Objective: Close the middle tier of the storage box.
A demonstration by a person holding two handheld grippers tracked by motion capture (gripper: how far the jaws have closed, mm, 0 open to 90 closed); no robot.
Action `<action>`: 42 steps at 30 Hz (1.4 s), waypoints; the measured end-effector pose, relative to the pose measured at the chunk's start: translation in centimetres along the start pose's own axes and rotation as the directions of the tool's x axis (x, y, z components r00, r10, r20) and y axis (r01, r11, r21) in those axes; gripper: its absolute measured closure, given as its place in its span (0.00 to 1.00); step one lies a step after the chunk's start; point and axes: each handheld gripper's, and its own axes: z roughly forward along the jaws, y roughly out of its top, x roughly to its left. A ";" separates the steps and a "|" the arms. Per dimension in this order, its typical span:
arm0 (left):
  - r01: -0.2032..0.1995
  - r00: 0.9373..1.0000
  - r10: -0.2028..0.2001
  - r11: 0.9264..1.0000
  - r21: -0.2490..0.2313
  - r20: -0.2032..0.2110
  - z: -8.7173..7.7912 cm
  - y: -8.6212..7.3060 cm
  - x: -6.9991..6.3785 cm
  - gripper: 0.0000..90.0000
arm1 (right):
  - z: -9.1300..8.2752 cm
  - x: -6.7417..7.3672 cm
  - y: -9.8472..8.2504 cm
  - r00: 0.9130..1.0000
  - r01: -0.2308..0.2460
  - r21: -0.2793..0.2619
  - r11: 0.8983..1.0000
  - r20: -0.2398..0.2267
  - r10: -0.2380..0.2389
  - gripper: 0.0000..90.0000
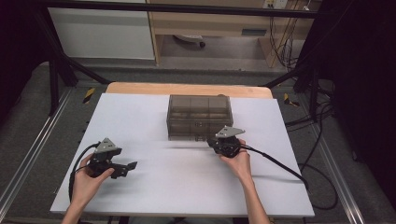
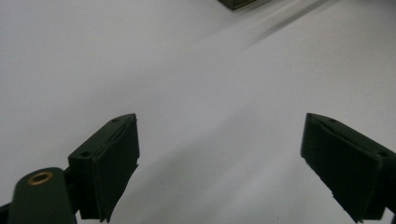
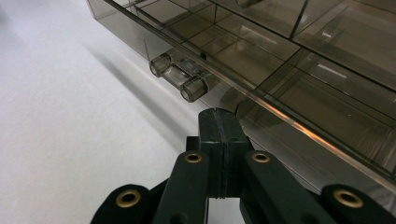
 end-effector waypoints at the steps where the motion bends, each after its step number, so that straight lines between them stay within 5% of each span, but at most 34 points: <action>1: 0.000 1.000 0.000 1.000 0.000 0.000 0.0 0.0 0.0 0.12 | 0.0 0.0 0.0 1.000 0.000 -0.001 1.000 0.001 0.000 1.00; 42: -0.001 1.000 0.001 1.000 0.002 0.000 0.1 0.0 0.0 0.12 | 1.0 -1.2 0.9 0.999 -0.010 -0.015 1.000 0.030 0.011 1.00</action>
